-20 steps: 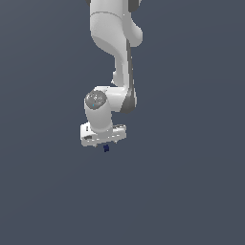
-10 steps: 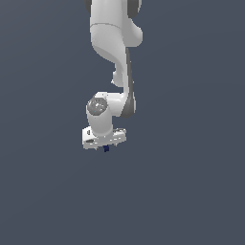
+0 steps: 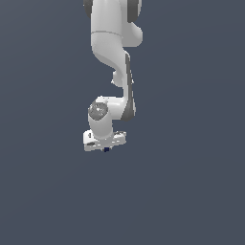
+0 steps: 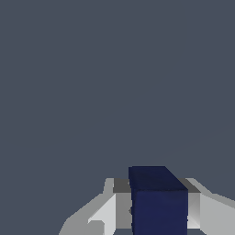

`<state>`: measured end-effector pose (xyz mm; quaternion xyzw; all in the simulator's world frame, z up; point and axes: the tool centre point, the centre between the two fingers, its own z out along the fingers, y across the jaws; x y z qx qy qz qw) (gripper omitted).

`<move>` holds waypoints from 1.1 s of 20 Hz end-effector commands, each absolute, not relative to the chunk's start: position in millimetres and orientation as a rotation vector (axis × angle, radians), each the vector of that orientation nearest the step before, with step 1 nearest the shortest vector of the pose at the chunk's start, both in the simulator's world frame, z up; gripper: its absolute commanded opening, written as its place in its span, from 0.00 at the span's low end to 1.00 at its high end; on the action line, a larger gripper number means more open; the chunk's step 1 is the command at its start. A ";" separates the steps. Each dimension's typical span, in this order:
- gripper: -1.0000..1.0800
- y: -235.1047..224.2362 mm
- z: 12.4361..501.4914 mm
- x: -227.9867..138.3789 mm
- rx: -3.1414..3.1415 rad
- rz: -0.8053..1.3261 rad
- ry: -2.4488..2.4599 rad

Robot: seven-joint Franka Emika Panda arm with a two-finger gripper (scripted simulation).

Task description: Pick up the object and move it to a goal position.

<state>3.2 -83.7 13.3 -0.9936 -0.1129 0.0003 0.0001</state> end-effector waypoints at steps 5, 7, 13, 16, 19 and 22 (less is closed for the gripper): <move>0.00 -83.7 13.2 3.5 -3.122 0.000 -0.355; 0.00 -83.7 13.2 3.5 -3.122 0.000 -0.355; 0.00 -83.0 19.9 3.1 -3.122 0.000 -0.355; 0.00 -82.0 30.5 2.5 -3.122 0.000 -0.355; 0.00 -80.4 46.2 1.6 -3.122 0.000 -0.355; 0.00 -78.3 67.5 0.4 -3.122 0.000 -0.355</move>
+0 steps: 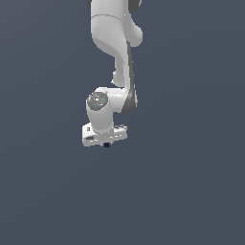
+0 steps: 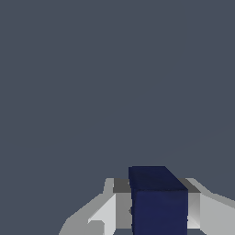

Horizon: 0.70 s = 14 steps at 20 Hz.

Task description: Pick up the object and move it to a goal position.

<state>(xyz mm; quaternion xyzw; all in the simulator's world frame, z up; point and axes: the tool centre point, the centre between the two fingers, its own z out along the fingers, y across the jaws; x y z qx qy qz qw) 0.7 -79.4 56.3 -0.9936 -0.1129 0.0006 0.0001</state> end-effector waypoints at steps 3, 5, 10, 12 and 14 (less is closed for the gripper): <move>0.00 -75.6 94.3 -1.1 -3.122 0.000 -0.355; 0.00 -73.6 114.9 -2.2 -3.122 0.000 -0.355; 0.00 -67.8 174.1 -5.2 -3.122 0.000 -0.355; 0.00 -65.4 199.2 -6.4 -3.122 0.000 -0.355; 0.00 -63.0 223.9 -7.5 -3.122 0.000 -0.355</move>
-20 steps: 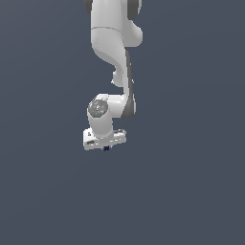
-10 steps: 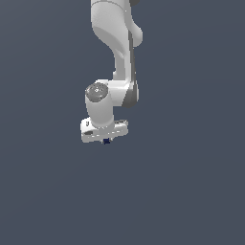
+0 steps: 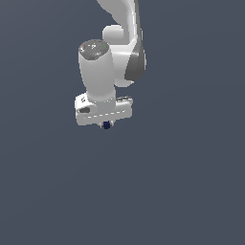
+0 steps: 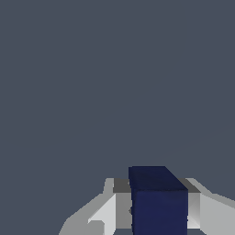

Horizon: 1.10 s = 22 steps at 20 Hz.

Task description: Pick up the object and move it to a goal position.

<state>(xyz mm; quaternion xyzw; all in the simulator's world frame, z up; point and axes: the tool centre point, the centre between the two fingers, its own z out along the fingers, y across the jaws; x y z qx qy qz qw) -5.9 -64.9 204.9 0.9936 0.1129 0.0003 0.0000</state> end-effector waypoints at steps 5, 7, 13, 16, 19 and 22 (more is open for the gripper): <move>0.00 -57.1 282.8 -9.7 3.121 0.000 0.355; 0.00 -54.9 305.4 -10.4 3.121 0.000 0.355; 0.00 -48.6 370.9 -11.9 3.121 0.000 0.355; 0.00 -45.7 402.2 -12.2 3.121 0.000 0.355; 0.00 -43.1 429.5 -12.0 3.121 0.000 0.355; 0.00 -41.1 451.6 -11.6 3.121 0.000 0.355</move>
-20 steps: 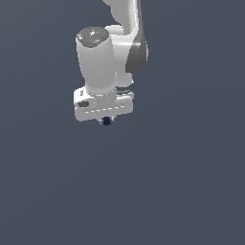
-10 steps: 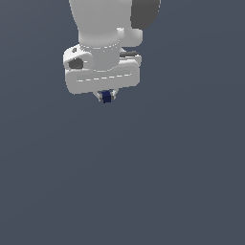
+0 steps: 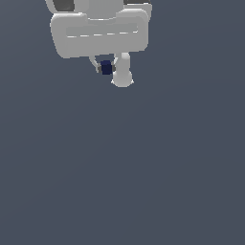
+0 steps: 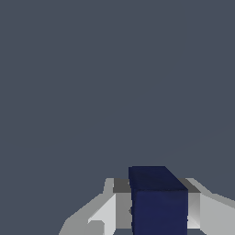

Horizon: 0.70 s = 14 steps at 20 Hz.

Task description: Pick up the object and move it to a goal position.

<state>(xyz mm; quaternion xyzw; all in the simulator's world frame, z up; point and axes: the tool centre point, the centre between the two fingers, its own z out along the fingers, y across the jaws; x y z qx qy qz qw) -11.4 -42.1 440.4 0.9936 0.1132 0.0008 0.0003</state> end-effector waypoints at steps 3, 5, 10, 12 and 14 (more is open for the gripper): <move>0.00 -39.8 468.7 -11.0 3.121 0.000 0.355; 0.00 -39.0 477.6 -10.6 3.121 0.000 0.355; 0.00 -37.8 491.6 -9.5 3.121 0.000 0.355; 0.00 -37.5 494.5 -9.2 3.121 0.000 0.355; 0.00 -37.4 496.1 -8.9 3.121 0.000 0.355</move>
